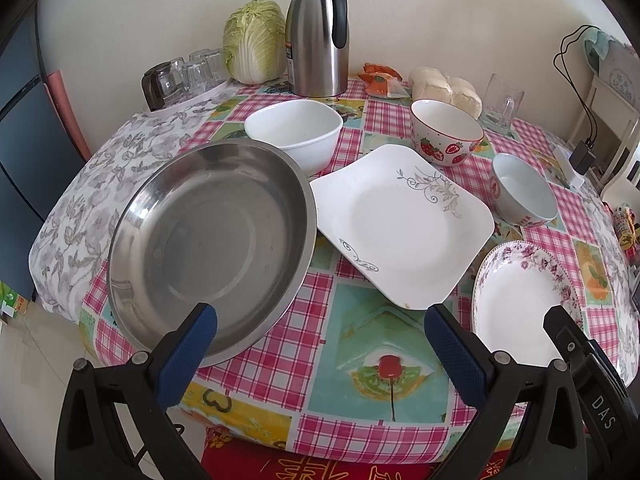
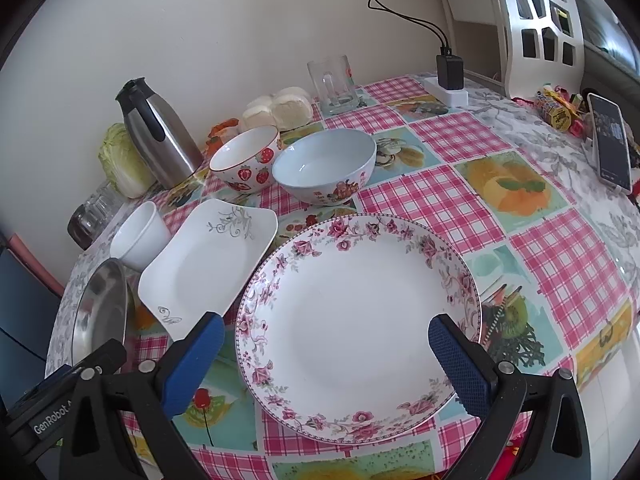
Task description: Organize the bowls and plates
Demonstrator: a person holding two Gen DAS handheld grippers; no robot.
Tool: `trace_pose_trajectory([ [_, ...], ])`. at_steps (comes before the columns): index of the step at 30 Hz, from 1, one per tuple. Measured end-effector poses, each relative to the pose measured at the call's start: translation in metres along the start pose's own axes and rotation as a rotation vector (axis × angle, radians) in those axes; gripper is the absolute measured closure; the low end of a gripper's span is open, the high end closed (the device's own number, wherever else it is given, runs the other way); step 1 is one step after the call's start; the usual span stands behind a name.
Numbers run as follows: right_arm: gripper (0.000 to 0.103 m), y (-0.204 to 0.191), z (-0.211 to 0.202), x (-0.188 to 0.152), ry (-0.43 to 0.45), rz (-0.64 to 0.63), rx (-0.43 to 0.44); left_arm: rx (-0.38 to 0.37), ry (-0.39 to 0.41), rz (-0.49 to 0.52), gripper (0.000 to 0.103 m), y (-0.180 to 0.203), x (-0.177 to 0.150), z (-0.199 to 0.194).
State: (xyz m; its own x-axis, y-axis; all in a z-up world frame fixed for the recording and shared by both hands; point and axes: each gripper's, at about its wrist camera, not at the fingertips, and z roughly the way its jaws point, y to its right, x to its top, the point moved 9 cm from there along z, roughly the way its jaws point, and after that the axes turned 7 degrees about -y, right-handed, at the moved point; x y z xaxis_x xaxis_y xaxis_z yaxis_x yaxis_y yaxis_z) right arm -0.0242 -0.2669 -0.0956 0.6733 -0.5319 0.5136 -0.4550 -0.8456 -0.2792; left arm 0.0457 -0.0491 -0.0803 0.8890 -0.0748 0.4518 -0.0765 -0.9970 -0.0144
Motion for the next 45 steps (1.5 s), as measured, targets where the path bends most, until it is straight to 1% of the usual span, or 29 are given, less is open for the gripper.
trace_pose_trajectory([
  [18, 0.0, 0.004, 0.002, 0.0, -0.005, 0.004, -0.014, 0.001, -0.003, 0.0, 0.0, -0.001, -0.001, 0.001],
  [24, 0.0, 0.001, 0.005, -0.001, -0.009, 0.009, -0.027, -0.008, -0.011, -0.019, 0.0, -0.009, 0.0, 0.003],
  [27, 0.0, -0.008, 0.009, -0.003, -0.015, -0.004, -0.024, -0.026, -0.011, -0.073, 0.0, -0.024, 0.003, 0.005],
  [29, 0.0, -0.018, 0.011, -0.005, -0.014, -0.02, -0.01, -0.03, 0.002, -0.133, 0.0, -0.042, 0.007, 0.005],
  [33, 0.0, -0.05, 0.018, -0.011, -0.018, -0.062, 0.058, 0.038, 0.056, -0.227, 0.0, -0.086, 0.014, 0.002],
  [35, 0.0, -0.068, 0.022, -0.015, -0.027, -0.082, 0.102, 0.059, 0.064, -0.282, 0.0, -0.108, 0.014, 0.003],
  [39, 0.0, -0.096, 0.026, -0.02, -0.014, -0.119, 0.155, 0.043, 0.075, -0.402, 0.0, -0.145, 0.012, 0.008],
  [42, 0.0, -0.111, 0.029, -0.022, -0.014, -0.124, 0.196, 0.053, 0.095, -0.468, 0.0, -0.169, 0.013, 0.011],
  [43, 0.0, -0.116, 0.031, -0.023, -0.02, -0.126, 0.211, 0.043, 0.098, -0.486, 0.0, -0.175, 0.013, 0.013],
  [45, 0.0, -0.126, 0.034, -0.027, -0.035, -0.133, 0.236, -0.007, 0.089, -0.522, 0.0, -0.183, 0.014, 0.02],
])
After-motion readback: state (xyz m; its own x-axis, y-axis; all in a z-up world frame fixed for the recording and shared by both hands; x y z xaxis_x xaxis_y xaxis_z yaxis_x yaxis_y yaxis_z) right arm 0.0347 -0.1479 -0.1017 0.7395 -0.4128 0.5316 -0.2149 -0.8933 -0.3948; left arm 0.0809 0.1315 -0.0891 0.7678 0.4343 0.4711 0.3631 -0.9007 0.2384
